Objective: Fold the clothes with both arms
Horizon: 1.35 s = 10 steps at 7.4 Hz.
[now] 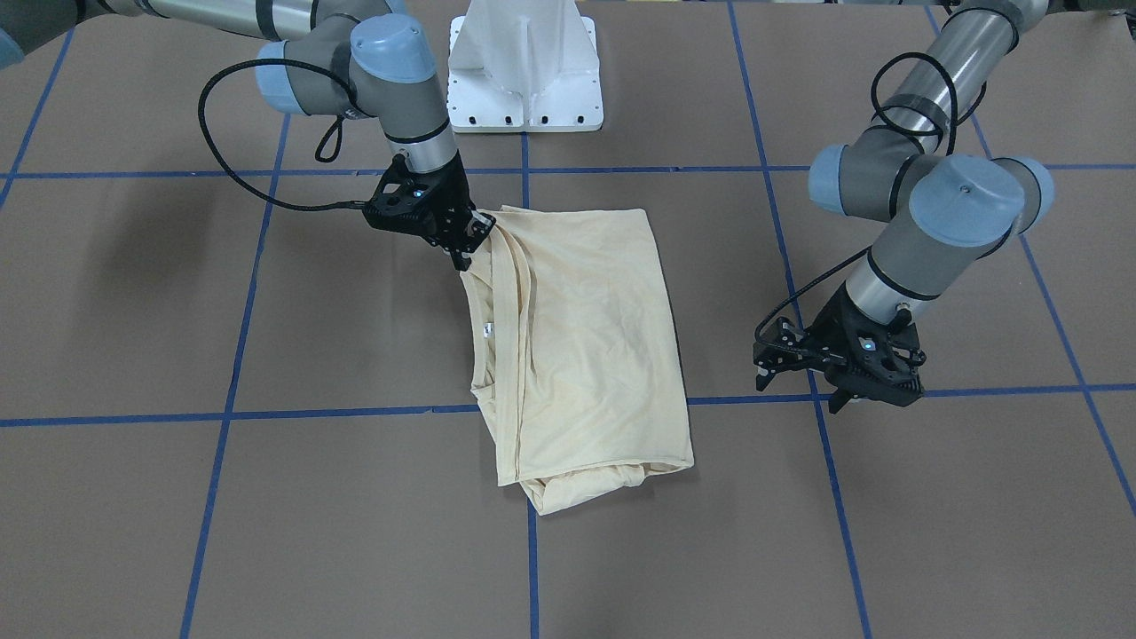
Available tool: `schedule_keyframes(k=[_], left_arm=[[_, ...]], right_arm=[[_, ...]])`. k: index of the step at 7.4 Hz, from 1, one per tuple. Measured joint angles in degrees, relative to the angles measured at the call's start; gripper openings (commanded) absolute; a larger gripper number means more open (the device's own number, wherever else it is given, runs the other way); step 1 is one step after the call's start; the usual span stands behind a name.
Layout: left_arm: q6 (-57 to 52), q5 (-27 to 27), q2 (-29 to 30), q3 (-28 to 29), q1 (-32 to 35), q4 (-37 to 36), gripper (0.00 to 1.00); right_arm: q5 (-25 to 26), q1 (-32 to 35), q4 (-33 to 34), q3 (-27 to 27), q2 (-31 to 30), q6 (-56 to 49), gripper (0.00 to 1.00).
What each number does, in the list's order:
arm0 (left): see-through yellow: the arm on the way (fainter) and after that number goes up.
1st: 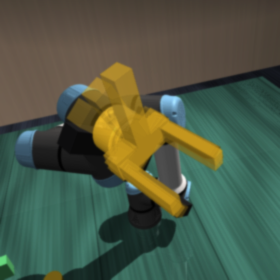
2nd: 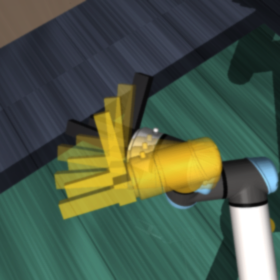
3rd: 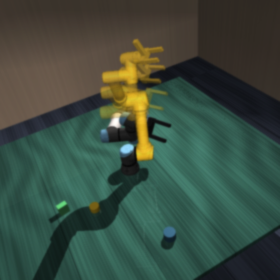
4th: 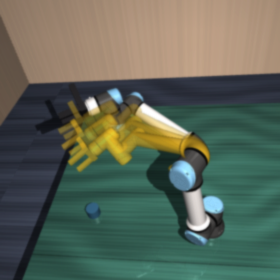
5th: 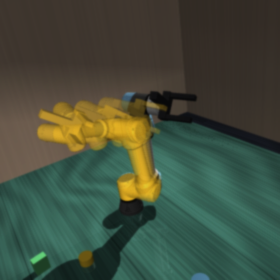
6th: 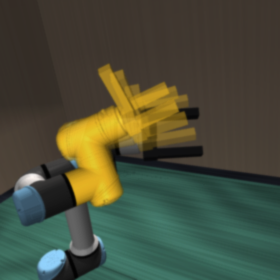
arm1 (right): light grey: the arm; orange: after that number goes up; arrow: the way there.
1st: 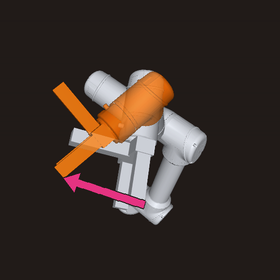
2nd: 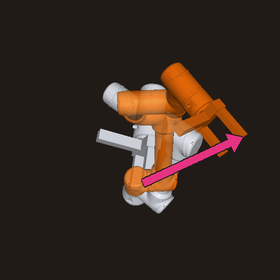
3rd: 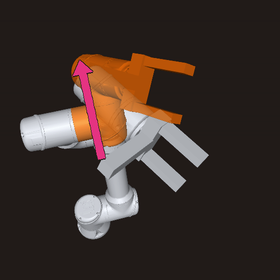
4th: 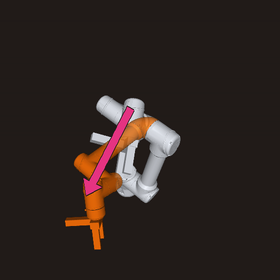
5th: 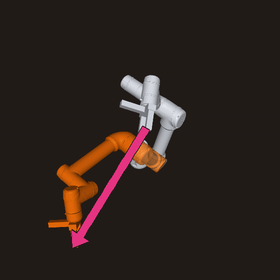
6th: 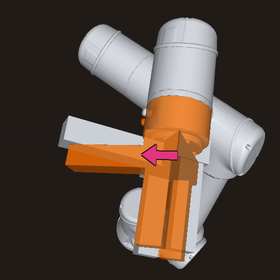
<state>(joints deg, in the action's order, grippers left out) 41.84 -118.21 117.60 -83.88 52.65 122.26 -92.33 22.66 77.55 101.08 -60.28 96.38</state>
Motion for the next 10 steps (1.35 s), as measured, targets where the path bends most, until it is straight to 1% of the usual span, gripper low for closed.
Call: schedule_keyframes(k=[1, 2, 3, 4, 5, 7, 8, 9, 10], left_arm=[[0.0, -0.02, 0.0, -0.06, 0.0, 0.0, 1.0], [0.0, -0.06, 0.0, -0.08, 0.0, 0.0, 1.0], [0.0, -0.08, 0.0, -0.07, 0.0, 0.0, 1.0], [0.0, -0.08, 0.0, -0.07, 0.0, 0.0, 1.0], [0.0, -0.09, 0.0, -0.06, 0.0, 0.0, 1.0], [0.0, -0.09, 0.0, -0.06, 0.0, 0.0, 1.0], [0.0, -0.09, 0.0, -0.06, 0.0, 0.0, 1.0], [0.0, -0.09, 0.0, -0.06, 0.0, 0.0, 1.0], [0.0, -0.09, 0.0, -0.06, 0.0, 0.0, 1.0]], right_arm=[[0.01, 0.58, 0.6, -1.31, 1.97, -1.09, 1.0], [-0.04, 1.19, 1.26, -4.72, 5.67, -2.28, 0.91], [-0.09, 1.61, 1.61, -10.06, 10.46, -2.98, 0.56], [-0.2, 1.75, 1.77, -13.9, 13.58, -3.32, 0.31], [-0.4, 1.69, 1.84, -15.66, 14.93, -3.48, 0.29], [-0.68, 1.22, 2.39, -16.85, 15.65, -3.87, 0.28], [-0.72, 0.99, 3.18, -16.99, 15.72, -4.57, 0.19], [-0.74, 0.82, 3.8, -17.01, 15.7, -5.04, 0.01], [-0.75, 0.77, 4.12, -16.97, 15.67, -5.22, 0.0]])
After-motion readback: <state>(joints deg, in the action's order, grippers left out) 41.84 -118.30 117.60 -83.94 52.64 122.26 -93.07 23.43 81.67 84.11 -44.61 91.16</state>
